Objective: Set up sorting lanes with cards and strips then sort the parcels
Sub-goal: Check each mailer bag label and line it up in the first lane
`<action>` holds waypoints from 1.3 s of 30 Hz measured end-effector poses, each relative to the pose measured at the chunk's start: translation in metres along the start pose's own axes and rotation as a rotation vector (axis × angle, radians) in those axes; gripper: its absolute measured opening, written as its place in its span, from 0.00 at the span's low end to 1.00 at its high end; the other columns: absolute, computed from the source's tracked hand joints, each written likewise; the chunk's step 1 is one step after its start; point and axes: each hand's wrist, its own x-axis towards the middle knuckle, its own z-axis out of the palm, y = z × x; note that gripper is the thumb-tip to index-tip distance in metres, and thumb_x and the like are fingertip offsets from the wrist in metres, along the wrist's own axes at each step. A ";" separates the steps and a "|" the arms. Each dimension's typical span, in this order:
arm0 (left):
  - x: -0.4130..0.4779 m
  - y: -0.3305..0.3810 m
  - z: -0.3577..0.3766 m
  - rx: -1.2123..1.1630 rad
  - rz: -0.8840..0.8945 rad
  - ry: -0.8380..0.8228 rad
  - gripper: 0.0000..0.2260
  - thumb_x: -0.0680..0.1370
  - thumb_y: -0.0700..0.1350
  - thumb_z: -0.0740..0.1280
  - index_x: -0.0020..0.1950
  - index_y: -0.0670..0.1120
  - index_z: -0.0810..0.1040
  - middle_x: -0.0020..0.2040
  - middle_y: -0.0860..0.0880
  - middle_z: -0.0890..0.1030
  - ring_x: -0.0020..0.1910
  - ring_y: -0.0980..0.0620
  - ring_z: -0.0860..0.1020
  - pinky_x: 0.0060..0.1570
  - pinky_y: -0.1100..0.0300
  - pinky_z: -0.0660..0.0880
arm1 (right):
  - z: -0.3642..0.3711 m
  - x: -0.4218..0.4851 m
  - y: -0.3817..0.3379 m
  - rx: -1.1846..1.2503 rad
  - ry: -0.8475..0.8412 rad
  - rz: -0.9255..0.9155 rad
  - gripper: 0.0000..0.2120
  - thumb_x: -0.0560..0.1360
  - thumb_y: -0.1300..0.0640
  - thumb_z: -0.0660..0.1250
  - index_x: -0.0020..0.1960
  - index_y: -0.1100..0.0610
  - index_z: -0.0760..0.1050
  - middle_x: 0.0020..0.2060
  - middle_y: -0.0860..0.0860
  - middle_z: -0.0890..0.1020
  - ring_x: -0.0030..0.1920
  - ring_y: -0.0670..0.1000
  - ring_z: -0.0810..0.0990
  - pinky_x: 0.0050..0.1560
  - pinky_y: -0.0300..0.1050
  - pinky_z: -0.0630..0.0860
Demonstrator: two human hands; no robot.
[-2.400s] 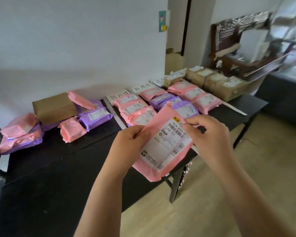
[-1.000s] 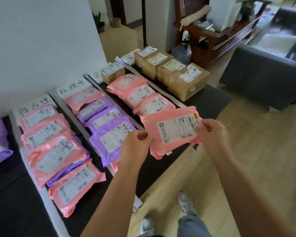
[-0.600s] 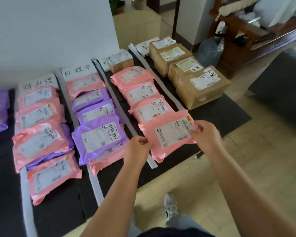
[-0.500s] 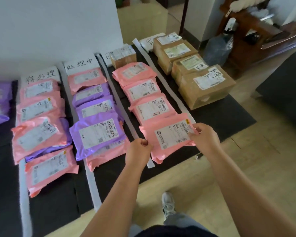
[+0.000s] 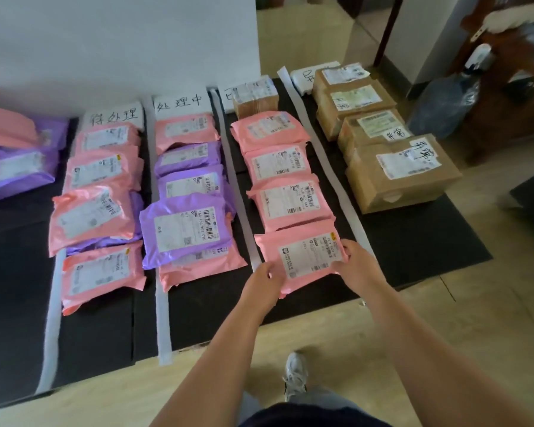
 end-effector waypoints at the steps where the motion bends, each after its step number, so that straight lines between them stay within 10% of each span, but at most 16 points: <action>1: -0.001 -0.001 0.000 -0.004 0.008 -0.024 0.19 0.83 0.47 0.60 0.75 0.47 0.69 0.64 0.51 0.78 0.41 0.65 0.74 0.29 0.75 0.69 | 0.001 0.001 0.001 -0.014 -0.010 -0.002 0.09 0.79 0.53 0.67 0.58 0.48 0.73 0.50 0.46 0.80 0.51 0.50 0.80 0.57 0.54 0.78; 5: -0.009 0.005 -0.005 -0.052 0.006 -0.047 0.22 0.82 0.44 0.60 0.77 0.50 0.65 0.67 0.52 0.74 0.40 0.68 0.74 0.30 0.74 0.68 | 0.003 0.000 0.004 0.016 0.010 0.013 0.17 0.78 0.54 0.68 0.66 0.49 0.72 0.57 0.50 0.80 0.53 0.50 0.78 0.54 0.47 0.76; 11: -0.022 0.011 -0.017 -0.133 0.020 0.029 0.25 0.82 0.46 0.63 0.79 0.52 0.62 0.73 0.50 0.72 0.67 0.50 0.73 0.49 0.66 0.69 | -0.005 -0.008 -0.010 0.076 0.109 -0.018 0.26 0.78 0.53 0.69 0.73 0.49 0.67 0.64 0.52 0.76 0.47 0.48 0.74 0.36 0.38 0.69; 14: -0.034 0.012 -0.033 -0.152 0.070 0.084 0.23 0.82 0.47 0.63 0.77 0.52 0.64 0.72 0.50 0.73 0.62 0.56 0.72 0.41 0.71 0.67 | -0.012 -0.019 -0.029 0.115 0.140 -0.099 0.19 0.79 0.53 0.68 0.69 0.48 0.70 0.58 0.52 0.78 0.49 0.49 0.79 0.44 0.47 0.80; 19: -0.057 -0.001 -0.076 -0.258 0.134 0.197 0.23 0.82 0.47 0.63 0.77 0.53 0.65 0.76 0.48 0.66 0.70 0.51 0.67 0.61 0.59 0.63 | -0.002 -0.051 -0.075 0.112 0.160 -0.248 0.22 0.80 0.54 0.66 0.73 0.50 0.68 0.63 0.52 0.76 0.52 0.51 0.80 0.44 0.48 0.81; 25: -0.101 -0.053 -0.156 -0.366 0.142 0.364 0.21 0.82 0.50 0.63 0.76 0.55 0.67 0.65 0.54 0.77 0.42 0.68 0.76 0.36 0.77 0.71 | 0.046 -0.109 -0.149 0.164 0.208 -0.404 0.23 0.79 0.53 0.68 0.72 0.50 0.69 0.68 0.51 0.74 0.64 0.51 0.75 0.58 0.47 0.73; 29: -0.143 -0.110 -0.223 -0.440 0.095 0.492 0.20 0.82 0.52 0.63 0.75 0.55 0.69 0.71 0.51 0.74 0.67 0.52 0.74 0.67 0.52 0.72 | 0.099 -0.165 -0.204 0.177 0.097 -0.536 0.23 0.78 0.53 0.68 0.72 0.51 0.70 0.68 0.51 0.75 0.64 0.51 0.75 0.62 0.49 0.74; 34: -0.200 -0.185 -0.300 -0.497 0.093 0.604 0.14 0.81 0.52 0.65 0.65 0.64 0.76 0.56 0.65 0.78 0.57 0.55 0.76 0.51 0.61 0.75 | 0.177 -0.248 -0.266 0.168 0.005 -0.663 0.22 0.78 0.52 0.69 0.71 0.50 0.71 0.66 0.49 0.74 0.59 0.43 0.72 0.54 0.36 0.68; 39: -0.246 -0.253 -0.361 -0.555 0.051 0.685 0.22 0.80 0.50 0.68 0.74 0.54 0.71 0.68 0.55 0.76 0.65 0.53 0.75 0.68 0.50 0.72 | 0.242 -0.314 -0.315 0.188 -0.069 -0.749 0.21 0.78 0.53 0.69 0.71 0.51 0.72 0.65 0.49 0.76 0.63 0.47 0.74 0.60 0.44 0.73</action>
